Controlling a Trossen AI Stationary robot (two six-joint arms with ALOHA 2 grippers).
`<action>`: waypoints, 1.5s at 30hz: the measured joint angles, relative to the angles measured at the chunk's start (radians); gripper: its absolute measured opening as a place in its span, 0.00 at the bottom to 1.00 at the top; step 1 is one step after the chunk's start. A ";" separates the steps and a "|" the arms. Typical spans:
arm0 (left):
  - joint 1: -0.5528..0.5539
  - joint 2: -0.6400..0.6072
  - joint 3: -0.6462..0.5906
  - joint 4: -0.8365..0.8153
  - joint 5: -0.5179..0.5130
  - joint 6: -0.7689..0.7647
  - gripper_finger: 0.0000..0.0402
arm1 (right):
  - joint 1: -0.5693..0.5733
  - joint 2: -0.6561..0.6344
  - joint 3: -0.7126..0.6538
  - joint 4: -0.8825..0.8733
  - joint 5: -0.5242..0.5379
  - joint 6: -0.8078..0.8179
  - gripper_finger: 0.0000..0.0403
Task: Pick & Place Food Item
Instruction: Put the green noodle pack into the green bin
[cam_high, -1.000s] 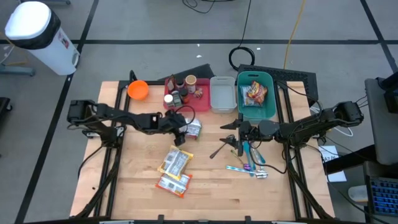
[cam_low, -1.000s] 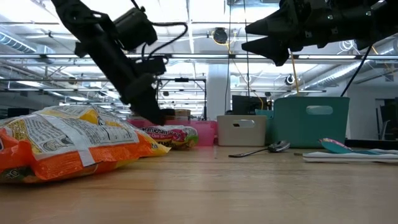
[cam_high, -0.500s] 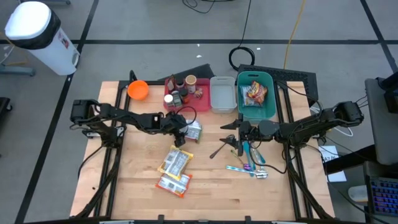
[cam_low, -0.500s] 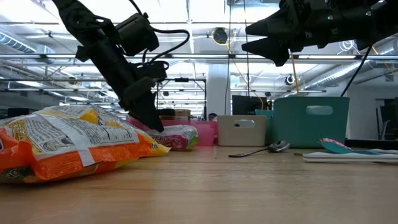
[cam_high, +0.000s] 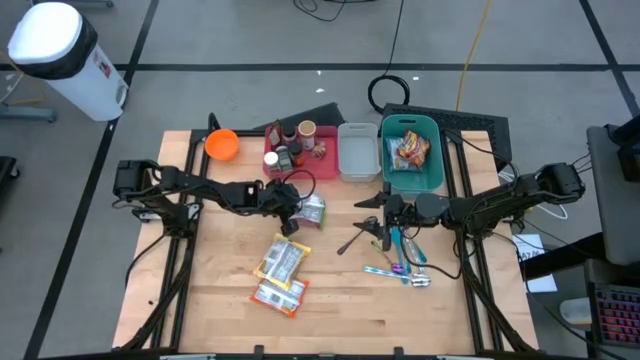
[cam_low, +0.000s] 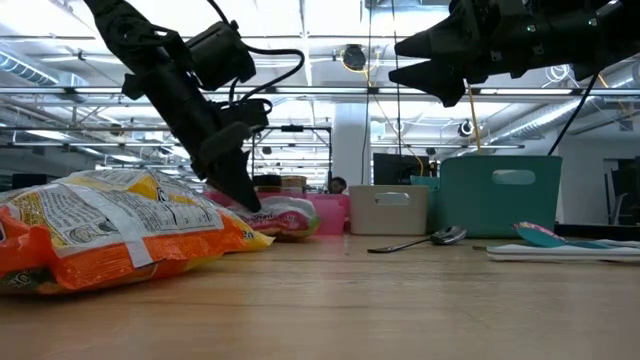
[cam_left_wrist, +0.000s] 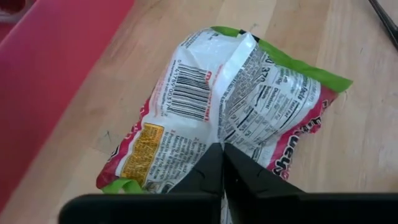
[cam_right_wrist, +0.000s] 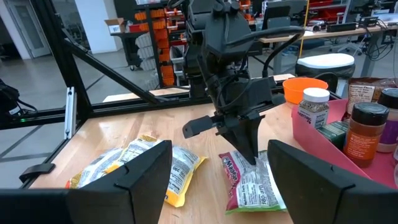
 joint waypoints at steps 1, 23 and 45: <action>0.000 0.000 0.000 0.003 0.000 -0.004 0.02 | 0.000 0.000 0.000 0.000 0.000 0.000 0.64; -0.066 -0.136 0.127 0.089 -0.052 0.348 0.02 | -0.014 0.000 -0.001 -0.021 0.029 0.186 0.64; -0.163 -0.139 0.151 0.242 -0.209 0.653 0.02 | -0.162 0.247 0.000 0.233 -0.061 0.536 0.64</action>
